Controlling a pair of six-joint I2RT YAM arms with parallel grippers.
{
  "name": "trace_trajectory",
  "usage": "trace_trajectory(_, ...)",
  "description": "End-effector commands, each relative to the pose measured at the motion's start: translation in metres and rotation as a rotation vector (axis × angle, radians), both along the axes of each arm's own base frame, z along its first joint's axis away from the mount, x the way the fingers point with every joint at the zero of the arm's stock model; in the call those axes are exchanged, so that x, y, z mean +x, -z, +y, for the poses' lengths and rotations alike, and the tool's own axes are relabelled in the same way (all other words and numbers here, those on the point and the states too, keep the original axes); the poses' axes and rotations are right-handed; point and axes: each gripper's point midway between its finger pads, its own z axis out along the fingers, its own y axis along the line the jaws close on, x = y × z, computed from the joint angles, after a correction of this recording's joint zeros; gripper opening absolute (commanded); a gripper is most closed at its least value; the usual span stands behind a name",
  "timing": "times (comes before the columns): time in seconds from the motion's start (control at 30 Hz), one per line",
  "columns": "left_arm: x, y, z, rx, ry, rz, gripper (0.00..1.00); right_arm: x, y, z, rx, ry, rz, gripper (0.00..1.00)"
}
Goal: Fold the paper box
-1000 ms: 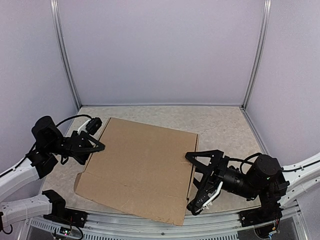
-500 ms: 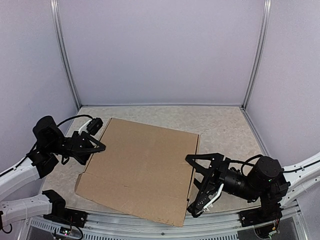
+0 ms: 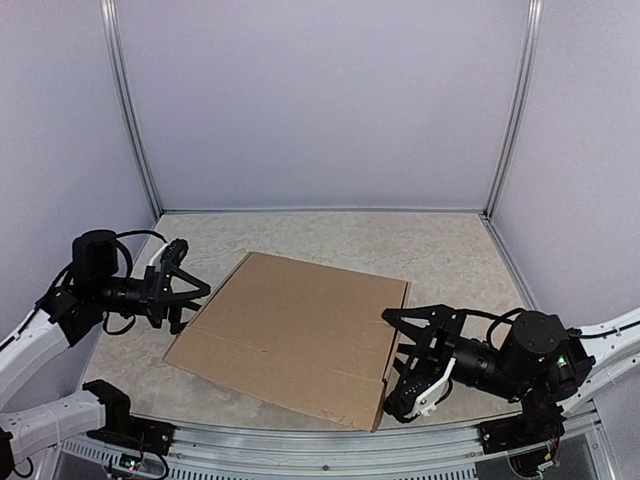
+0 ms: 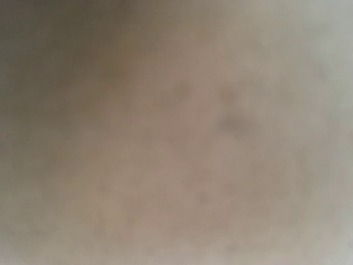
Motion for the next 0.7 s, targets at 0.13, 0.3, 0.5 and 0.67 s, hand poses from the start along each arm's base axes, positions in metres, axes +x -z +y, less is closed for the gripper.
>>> trace_trajectory(0.13, 0.014, 0.013, 0.036, 0.323, -0.156, -0.151, 0.99, 0.007, 0.009, -0.011, 0.093, 0.036, 0.355, 0.38)
trace_trajectory(0.3, 0.029, 0.002, 0.051, 0.399, -0.278, -0.241, 0.99, 0.014, 0.026, -0.005, 0.11, 0.017, 0.533, 0.38)
trace_trajectory(0.5, 0.033, -0.008, 0.067, 0.423, -0.405, -0.316, 0.99, 0.026, 0.044, -0.001, 0.162, -0.022, 0.727, 0.36)
trace_trajectory(0.67, 0.028, -0.012, 0.075, 0.409, -0.46, -0.345, 0.99, 0.032, 0.053, 0.002, 0.231, -0.075, 0.874, 0.34)
